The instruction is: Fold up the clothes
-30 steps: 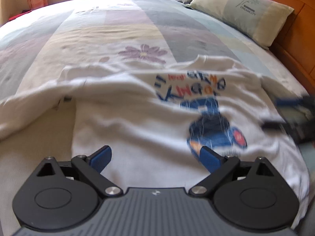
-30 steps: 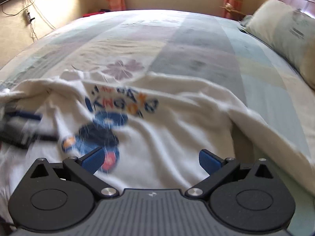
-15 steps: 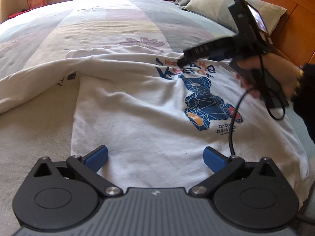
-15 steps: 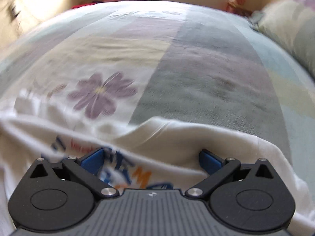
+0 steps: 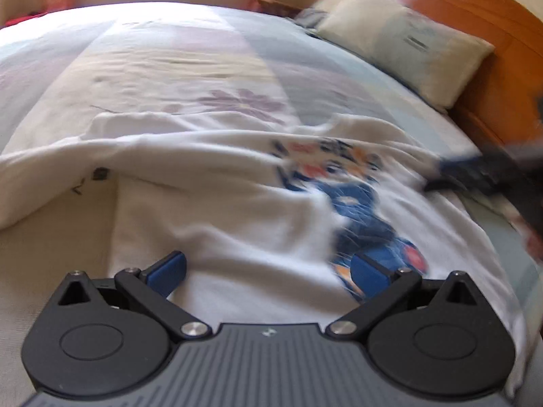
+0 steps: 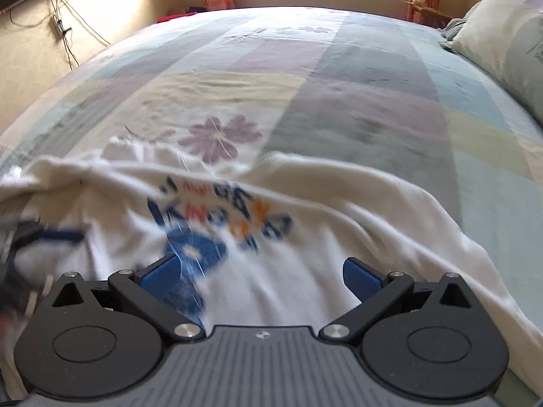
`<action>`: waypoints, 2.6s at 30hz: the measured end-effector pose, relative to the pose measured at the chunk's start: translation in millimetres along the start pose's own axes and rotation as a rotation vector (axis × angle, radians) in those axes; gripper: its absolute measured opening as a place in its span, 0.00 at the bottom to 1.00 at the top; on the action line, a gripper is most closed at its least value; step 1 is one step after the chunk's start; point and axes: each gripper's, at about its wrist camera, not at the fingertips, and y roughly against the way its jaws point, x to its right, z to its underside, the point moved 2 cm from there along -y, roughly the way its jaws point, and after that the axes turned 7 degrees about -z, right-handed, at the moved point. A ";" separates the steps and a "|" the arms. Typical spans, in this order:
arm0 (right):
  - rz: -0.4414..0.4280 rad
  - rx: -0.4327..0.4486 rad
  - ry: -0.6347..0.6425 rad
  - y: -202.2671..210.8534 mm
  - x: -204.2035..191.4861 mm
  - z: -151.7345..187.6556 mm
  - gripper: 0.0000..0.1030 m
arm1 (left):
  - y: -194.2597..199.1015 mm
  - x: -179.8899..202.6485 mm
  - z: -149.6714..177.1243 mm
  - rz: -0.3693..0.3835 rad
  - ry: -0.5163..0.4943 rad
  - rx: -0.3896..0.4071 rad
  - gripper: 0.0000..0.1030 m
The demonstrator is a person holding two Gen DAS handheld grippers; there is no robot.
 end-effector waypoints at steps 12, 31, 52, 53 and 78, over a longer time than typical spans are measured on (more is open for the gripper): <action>0.011 -0.014 0.047 9.1 -24.5 42.5 1.00 | 47.4 30.0 10.7 -0.024 -0.141 -0.034 0.99; 0.061 -0.078 0.170 -87.6 -50.2 -47.6 1.00 | 67.6 26.6 56.7 0.046 -0.099 -0.118 0.99; -0.008 -0.012 0.155 75.1 -41.0 126.9 1.00 | 87.8 38.1 74.3 -0.099 -0.351 -0.176 0.99; -0.033 0.002 0.167 78.5 -50.3 130.3 1.00 | 87.2 40.1 76.4 -0.096 -0.348 -0.178 0.99; -0.056 -0.018 0.067 76.8 -58.7 178.4 1.00 | 76.2 66.1 92.3 -0.016 -0.275 -0.220 0.99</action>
